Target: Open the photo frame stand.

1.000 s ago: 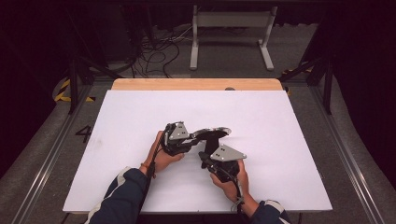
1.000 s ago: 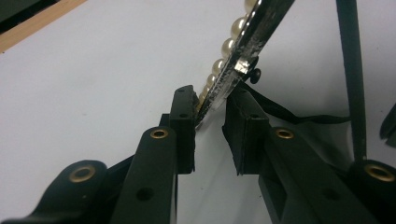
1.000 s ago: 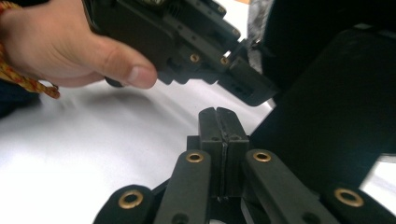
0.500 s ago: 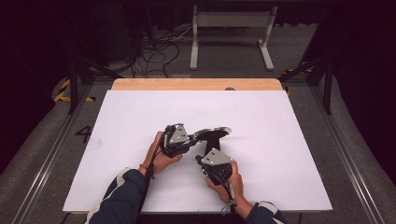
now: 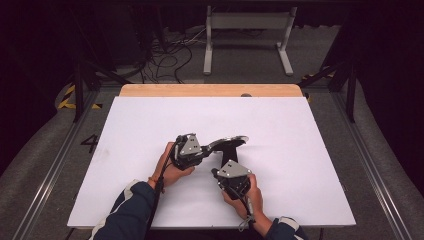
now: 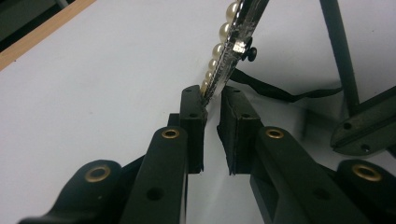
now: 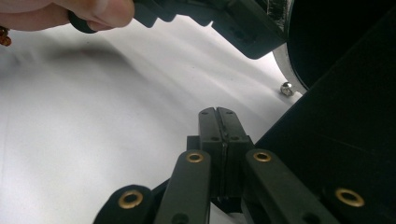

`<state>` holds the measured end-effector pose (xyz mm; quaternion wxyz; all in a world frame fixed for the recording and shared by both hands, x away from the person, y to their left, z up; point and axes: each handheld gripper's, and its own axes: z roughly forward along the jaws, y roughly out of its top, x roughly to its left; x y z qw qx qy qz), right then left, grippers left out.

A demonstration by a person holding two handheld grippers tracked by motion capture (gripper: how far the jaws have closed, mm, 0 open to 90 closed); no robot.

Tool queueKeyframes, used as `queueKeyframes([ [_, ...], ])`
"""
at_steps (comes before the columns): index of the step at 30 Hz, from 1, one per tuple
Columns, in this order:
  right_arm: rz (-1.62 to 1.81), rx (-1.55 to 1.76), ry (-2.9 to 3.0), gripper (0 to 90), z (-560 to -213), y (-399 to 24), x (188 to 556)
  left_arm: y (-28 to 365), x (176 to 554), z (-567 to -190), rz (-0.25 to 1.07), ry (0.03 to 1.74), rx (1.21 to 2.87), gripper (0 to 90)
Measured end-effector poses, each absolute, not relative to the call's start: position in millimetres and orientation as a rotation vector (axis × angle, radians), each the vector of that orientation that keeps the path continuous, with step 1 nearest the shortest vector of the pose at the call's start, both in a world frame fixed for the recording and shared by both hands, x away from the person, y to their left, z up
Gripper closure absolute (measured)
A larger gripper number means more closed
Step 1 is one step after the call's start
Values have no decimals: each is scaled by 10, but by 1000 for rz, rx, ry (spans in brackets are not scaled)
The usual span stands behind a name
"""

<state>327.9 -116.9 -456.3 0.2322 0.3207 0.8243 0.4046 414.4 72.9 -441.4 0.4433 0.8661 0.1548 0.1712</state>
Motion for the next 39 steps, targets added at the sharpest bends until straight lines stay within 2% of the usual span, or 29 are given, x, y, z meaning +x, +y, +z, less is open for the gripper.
queueKeyframes([
  [9, 1108, 888, 2272, 900, -4555, -1208, 3280, 739, 4087, -4340, 427, 375, 2099, 777],
  [10, 1109, 889, 2274, 900, -4556, -1209, 3281, 729, 4097, -4347, 435, 374, 2101, 763],
  [12, 1112, 887, 2276, 900, -4562, -1207, 3291, 694, 4120, -4371, 437, 391, 2108, 677],
  [17, 1101, 896, 2297, 900, -4596, -1185, 3301, 596, 4171, -4424, 451, 426, 2123, 575],
  [20, 1098, 896, 2296, 900, -4602, -1181, 3301, 574, 4193, -4443, 435, 424, 2115, 648],
  [22, 1094, 896, 2295, 900, -4600, -1181, 3297, 562, 4174, -4447, 435, 406, 2132, 746],
  [39, 1074, 948, 2288, 900, -4586, -1308, 3323, 544, 4041, -4418, 543, 362, 2180, 798],
])
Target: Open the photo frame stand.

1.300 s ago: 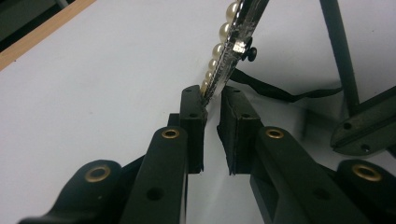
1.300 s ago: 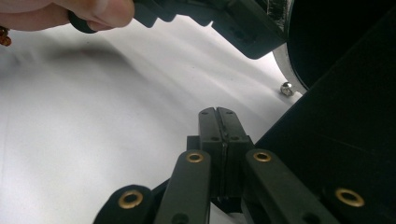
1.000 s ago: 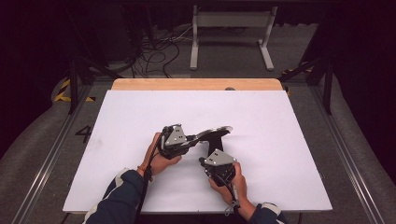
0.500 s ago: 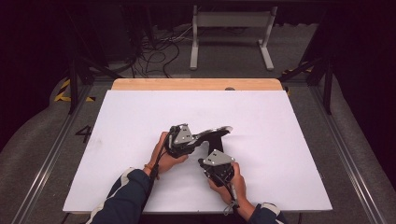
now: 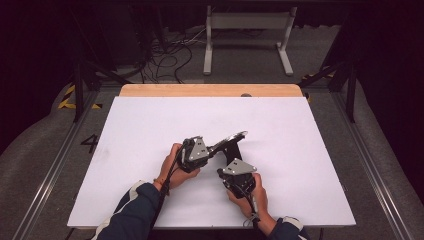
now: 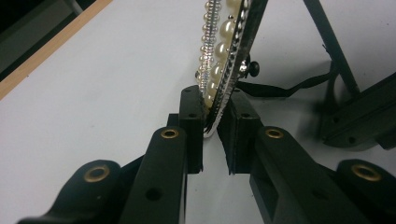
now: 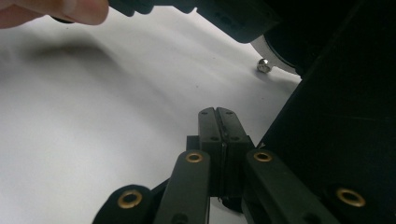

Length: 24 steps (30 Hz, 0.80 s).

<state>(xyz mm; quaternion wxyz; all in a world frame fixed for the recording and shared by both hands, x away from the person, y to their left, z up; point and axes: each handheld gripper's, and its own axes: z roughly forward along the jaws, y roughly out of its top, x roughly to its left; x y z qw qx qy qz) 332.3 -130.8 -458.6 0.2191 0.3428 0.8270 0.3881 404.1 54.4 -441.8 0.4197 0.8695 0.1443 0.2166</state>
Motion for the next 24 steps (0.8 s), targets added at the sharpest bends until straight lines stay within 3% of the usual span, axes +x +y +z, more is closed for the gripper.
queueKeyframes([
  [19, 1077, 915, 2349, 900, -4553, -1513, 3373, 559, 3960, -4382, 507, 308, 2214, 786],
  [24, 1084, 897, 2368, 892, -4543, -1535, 3387, 572, 4016, -4411, 436, 333, 2185, 748],
])
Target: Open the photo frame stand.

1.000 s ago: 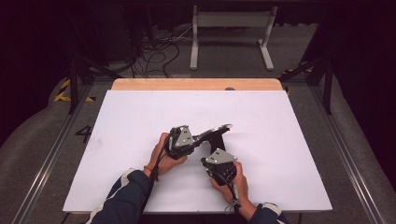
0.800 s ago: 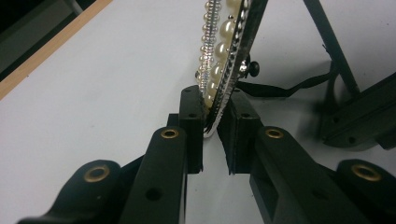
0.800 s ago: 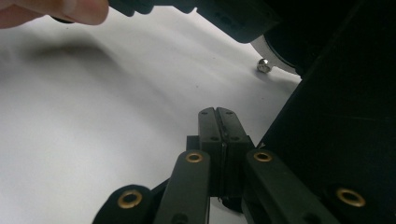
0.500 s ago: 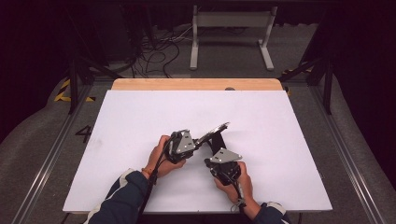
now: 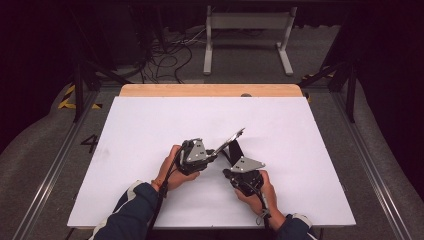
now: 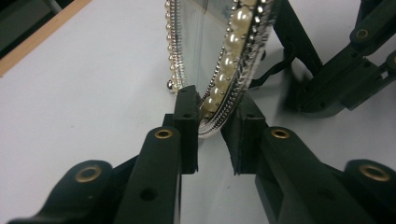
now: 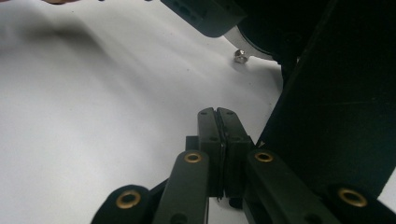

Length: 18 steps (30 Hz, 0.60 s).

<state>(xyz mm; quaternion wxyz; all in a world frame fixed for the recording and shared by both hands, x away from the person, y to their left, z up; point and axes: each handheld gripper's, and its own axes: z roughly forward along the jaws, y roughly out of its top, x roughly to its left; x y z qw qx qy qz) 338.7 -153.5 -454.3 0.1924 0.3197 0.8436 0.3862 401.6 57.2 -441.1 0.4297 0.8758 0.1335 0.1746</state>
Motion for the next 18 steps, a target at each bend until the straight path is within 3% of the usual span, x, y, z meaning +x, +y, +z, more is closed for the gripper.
queueKeyframes([
  [5, 1099, 888, 2367, 881, -4514, -1543, 3387, 565, 4080, -4461, 416, 376, 2159, 666],
  [9, 1109, 888, 2364, 883, -4496, -1551, 3387, 551, 4072, -4456, 427, 375, 2151, 654],
  [18, 1111, 899, 2355, 895, -4498, -1554, 3392, 538, 4030, -4446, 455, 327, 2162, 751],
])
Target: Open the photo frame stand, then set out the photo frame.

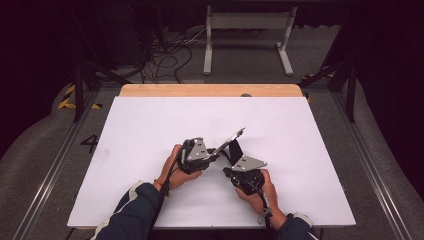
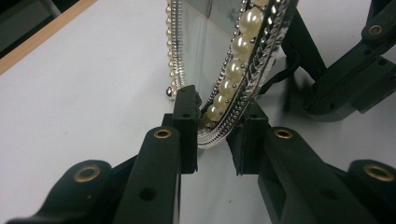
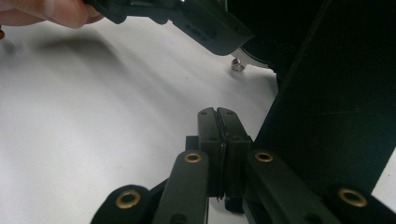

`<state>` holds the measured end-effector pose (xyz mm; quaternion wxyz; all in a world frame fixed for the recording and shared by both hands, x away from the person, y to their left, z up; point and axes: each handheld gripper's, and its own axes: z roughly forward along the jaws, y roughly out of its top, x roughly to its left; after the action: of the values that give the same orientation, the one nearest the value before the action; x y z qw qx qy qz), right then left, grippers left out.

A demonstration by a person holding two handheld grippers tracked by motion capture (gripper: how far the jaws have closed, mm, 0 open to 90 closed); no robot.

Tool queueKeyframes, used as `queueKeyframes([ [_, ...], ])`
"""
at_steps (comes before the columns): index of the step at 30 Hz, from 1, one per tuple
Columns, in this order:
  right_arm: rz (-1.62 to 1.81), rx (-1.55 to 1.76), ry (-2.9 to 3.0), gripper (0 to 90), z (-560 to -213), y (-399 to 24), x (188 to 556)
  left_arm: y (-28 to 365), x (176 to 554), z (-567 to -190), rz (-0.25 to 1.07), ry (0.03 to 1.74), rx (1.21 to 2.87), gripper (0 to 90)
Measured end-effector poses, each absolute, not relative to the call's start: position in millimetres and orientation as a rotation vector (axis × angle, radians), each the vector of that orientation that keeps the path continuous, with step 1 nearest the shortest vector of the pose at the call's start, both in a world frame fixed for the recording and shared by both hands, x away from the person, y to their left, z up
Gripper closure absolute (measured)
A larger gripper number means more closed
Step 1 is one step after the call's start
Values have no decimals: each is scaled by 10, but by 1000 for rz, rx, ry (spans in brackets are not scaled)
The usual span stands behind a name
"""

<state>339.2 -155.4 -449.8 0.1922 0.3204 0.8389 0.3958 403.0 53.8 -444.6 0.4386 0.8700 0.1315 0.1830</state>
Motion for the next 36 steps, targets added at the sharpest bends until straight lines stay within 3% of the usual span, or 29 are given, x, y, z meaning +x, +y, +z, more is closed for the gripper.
queueKeyframes([
  [36, 1121, 932, 2356, 900, -4464, -1656, 3422, 511, 3877, -4391, 522, 248, 2220, 764],
])
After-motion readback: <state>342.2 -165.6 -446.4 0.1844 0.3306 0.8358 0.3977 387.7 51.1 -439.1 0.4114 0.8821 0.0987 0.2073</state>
